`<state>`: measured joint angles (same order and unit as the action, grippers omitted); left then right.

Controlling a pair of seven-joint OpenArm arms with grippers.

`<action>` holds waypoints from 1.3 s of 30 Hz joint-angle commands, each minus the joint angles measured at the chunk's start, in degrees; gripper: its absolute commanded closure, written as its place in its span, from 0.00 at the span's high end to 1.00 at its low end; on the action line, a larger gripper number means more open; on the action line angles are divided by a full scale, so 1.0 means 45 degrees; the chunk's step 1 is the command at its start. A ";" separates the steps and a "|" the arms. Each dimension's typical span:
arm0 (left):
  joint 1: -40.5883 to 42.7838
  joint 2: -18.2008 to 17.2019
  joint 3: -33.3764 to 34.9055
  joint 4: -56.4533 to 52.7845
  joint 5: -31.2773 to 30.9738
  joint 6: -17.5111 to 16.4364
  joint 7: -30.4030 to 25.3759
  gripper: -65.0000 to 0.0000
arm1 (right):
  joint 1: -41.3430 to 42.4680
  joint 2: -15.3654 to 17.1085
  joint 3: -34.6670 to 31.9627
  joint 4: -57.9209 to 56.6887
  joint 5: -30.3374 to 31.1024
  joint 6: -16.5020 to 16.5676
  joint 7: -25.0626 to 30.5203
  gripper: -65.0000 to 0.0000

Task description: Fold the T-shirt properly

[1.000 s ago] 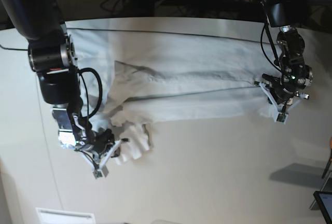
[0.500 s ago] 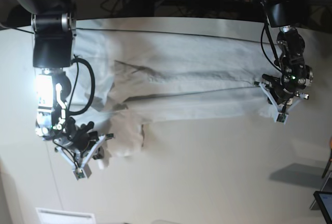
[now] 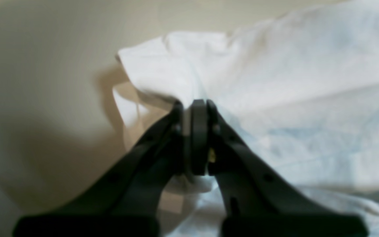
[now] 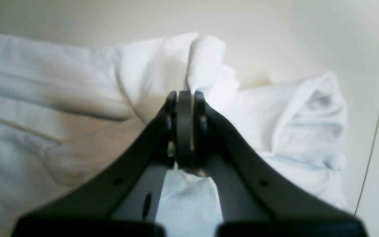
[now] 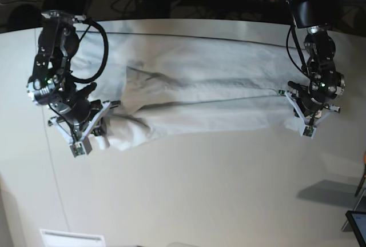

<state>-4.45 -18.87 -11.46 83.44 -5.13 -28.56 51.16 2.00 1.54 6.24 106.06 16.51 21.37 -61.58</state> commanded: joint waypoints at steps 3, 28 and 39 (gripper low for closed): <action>-0.0194 -0.0211 -0.0061 0.0301 -0.0062 0.0026 -0.0164 0.00 | -0.0415 -0.0235 0.0069 0.0919 0.0208 0.0048 0.0254 0.00; -0.0194 -0.0328 0.0076 0.0301 -0.0043 0.0026 -0.0164 0.00 | -0.3834 0.0527 0.0049 0.1759 0.3295 0.0146 -0.0039 0.00; -0.0194 -0.0289 0.0076 0.0301 -0.0043 0.0026 -0.0164 0.00 | -0.4791 0.1543 0.0030 0.1701 0.3276 0.1924 -0.0098 0.00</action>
<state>-4.40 -19.35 -10.83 83.64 -5.13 -28.56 51.18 -19.73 8.08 6.24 112.77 30.68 29.74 -62.72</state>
